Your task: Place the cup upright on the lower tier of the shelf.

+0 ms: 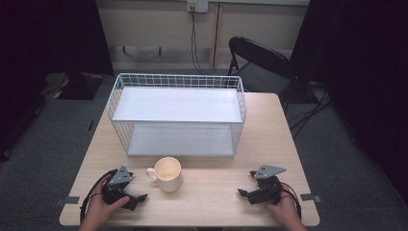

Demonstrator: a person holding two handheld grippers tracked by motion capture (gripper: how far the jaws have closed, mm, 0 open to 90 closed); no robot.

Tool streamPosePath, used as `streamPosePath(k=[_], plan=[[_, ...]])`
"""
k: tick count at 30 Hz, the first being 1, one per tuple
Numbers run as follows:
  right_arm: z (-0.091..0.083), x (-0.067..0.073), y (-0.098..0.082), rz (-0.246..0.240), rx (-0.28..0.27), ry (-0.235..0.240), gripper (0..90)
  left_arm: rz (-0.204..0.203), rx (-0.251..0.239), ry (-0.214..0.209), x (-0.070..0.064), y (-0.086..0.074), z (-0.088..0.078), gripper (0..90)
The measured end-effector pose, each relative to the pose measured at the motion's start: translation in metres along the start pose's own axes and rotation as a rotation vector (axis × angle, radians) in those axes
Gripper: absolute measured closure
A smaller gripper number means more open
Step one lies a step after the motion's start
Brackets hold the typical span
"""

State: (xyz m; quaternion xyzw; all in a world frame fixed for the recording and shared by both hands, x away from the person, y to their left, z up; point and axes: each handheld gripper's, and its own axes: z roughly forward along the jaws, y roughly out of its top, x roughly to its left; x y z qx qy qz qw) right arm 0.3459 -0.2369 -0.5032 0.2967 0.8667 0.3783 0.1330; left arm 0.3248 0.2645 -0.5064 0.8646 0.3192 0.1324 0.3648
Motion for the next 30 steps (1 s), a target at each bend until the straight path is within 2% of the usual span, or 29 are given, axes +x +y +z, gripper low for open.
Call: streamPosePath(k=[8,12,14,16,17,19,21,28,30], plan=[[0.000,0.000,0.000,0.000,0.000,0.000,13.4,-0.024,-0.002,0.018,-0.003,0.001,0.001,0.0],[0.000,0.000,0.000,0.000,0.000,0.000,13.4,-0.019,-0.006,0.014,-0.002,0.000,-0.001,0.8],[0.000,0.000,0.000,0.000,0.001,0.001,13.4,-0.020,-0.023,0.012,-0.001,-0.001,-0.003,8.4],[0.000,0.000,0.000,0.000,0.000,0.000,13.4,-0.021,-0.047,-0.015,0.000,0.000,-0.006,23.1],[0.000,0.000,0.000,0.000,0.001,0.001,13.4,-0.028,-0.054,-0.011,0.000,0.001,-0.008,23.7],[0.000,0.000,0.000,0.000,0.000,0.001,13.4,-0.044,-0.061,-0.009,-0.001,0.003,-0.009,18.2],[0.000,0.000,0.000,0.000,0.000,0.000,13.4,-0.069,-0.076,-0.020,-0.002,0.006,-0.010,19.1],[0.000,0.000,0.000,0.000,0.000,0.001,13.4,-0.065,-0.128,-0.030,-0.006,0.014,-0.013,18.3],[0.000,0.000,0.000,0.000,0.000,0.000,13.4,-0.058,-0.129,-0.030,-0.007,0.016,-0.014,18.3]])
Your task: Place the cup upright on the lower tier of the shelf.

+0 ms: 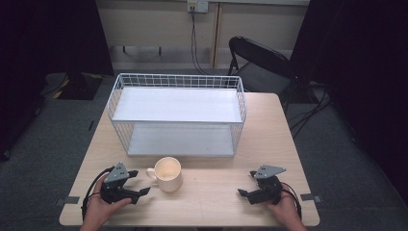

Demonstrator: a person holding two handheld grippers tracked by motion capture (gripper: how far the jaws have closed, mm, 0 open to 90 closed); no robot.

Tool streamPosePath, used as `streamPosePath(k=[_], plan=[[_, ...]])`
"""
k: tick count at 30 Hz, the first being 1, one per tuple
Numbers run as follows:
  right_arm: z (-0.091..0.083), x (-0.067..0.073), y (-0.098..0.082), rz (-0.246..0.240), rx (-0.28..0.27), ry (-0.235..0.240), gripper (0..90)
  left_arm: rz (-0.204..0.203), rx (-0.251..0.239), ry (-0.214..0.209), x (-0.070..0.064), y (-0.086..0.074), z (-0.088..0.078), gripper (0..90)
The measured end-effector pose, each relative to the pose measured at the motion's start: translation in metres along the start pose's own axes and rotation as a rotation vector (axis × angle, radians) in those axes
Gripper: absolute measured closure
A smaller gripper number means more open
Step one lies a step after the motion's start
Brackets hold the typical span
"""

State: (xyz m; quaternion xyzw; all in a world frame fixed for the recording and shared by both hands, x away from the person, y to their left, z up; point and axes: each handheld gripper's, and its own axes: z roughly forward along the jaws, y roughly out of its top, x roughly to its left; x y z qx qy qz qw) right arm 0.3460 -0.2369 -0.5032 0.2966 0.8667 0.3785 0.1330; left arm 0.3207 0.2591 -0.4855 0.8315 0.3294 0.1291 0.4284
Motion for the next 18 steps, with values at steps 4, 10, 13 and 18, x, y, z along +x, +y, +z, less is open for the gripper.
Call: streamPosePath(k=[4,10,13,18], plan=[[0.000,0.000,0.000,0.000,0.001,0.001,13.4,-0.009,-0.010,-0.011,-0.001,0.003,-0.001,18.3],[0.000,0.000,0.000,0.000,0.000,0.000,13.4,-0.031,-0.058,-0.026,0.001,0.009,-0.005,18.2],[0.000,0.000,0.000,0.000,0.001,0.001,13.4,-0.037,-0.077,-0.034,0.002,0.011,-0.004,18.2],[0.000,0.000,0.000,0.000,0.001,0.001,13.4,-0.012,-0.082,-0.038,0.003,0.017,0.001,19.5]])
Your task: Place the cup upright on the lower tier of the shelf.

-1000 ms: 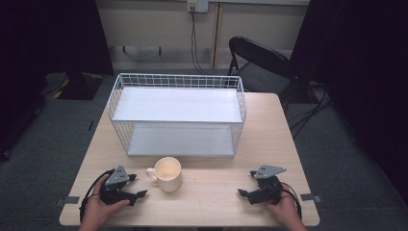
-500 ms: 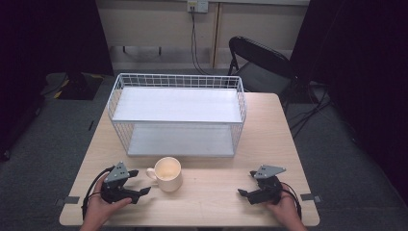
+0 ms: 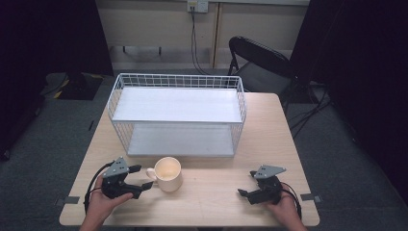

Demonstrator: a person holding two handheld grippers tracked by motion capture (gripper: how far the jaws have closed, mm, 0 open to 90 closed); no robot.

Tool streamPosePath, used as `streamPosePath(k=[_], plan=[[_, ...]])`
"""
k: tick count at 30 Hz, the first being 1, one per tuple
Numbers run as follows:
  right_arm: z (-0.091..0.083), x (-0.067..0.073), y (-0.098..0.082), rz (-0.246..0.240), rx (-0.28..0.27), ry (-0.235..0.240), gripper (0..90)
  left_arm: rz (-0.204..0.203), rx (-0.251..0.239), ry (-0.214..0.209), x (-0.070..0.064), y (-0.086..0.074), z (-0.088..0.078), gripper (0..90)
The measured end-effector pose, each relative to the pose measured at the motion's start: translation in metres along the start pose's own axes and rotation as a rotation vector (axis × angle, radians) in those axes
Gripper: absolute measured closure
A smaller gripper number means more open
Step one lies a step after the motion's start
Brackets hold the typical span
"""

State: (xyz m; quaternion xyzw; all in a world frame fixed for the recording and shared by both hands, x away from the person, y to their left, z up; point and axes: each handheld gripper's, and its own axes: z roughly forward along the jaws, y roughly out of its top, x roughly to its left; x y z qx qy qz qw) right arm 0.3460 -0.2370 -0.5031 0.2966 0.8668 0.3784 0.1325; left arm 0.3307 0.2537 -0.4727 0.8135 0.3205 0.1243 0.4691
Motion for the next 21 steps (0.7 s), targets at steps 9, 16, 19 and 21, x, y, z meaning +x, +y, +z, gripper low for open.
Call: streamPosePath(k=[9,16,19,21], plan=[[0.0001,0.0000,0.0000,0.000,-0.001,-0.001,13.4,0.033,-0.001,-0.025,-0.0008,0.0026,0.0066,28.7],[0.0000,0.0000,0.0000,0.000,0.000,0.000,13.4,0.050,-0.016,-0.052,0.0007,0.0004,0.0062,40.9],[0.0000,0.0000,0.0000,0.000,0.000,0.000,13.5,0.053,-0.023,-0.064,0.0006,0.0011,0.0054,45.7],[0.0000,0.0000,0.0000,0.000,0.000,0.000,13.5,0.045,-0.020,-0.069,0.0007,0.0015,0.0056,46.2]])
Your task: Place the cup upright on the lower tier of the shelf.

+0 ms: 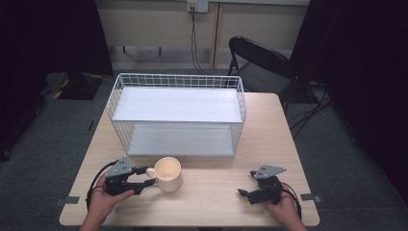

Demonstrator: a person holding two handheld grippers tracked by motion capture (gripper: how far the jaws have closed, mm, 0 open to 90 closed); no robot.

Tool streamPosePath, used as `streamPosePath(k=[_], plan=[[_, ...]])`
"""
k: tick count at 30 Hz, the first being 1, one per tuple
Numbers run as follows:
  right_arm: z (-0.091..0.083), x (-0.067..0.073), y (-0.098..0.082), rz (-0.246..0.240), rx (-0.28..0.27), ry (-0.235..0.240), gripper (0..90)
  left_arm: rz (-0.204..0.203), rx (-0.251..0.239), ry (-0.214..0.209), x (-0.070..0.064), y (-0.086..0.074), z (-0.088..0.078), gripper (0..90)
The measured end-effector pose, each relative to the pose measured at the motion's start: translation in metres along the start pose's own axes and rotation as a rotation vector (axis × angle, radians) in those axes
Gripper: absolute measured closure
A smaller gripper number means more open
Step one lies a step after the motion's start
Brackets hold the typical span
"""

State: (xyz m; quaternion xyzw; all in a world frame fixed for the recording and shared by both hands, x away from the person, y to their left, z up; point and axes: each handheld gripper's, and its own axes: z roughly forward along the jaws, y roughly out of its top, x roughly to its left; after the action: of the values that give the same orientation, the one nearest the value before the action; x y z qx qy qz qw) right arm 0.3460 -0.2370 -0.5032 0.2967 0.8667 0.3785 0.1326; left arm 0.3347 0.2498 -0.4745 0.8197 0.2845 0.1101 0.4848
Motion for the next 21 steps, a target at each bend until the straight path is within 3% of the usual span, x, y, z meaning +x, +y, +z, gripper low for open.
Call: streamPosePath(k=[9,16,21], plan=[[0.0000,0.0000,0.0000,0.000,0.000,0.000,13.5,-0.048,-0.011,-0.013,0.0034,0.0006,-0.0040,50.8],[0.0000,0.0000,0.0000,0.000,-0.001,-0.001,13.5,-0.041,0.001,-0.019,0.0032,0.0029,-0.0065,56.6],[0.0000,0.0000,0.0000,0.000,-0.001,-0.001,13.5,-0.045,0.003,-0.024,0.0029,0.0037,-0.0045,53.7]])
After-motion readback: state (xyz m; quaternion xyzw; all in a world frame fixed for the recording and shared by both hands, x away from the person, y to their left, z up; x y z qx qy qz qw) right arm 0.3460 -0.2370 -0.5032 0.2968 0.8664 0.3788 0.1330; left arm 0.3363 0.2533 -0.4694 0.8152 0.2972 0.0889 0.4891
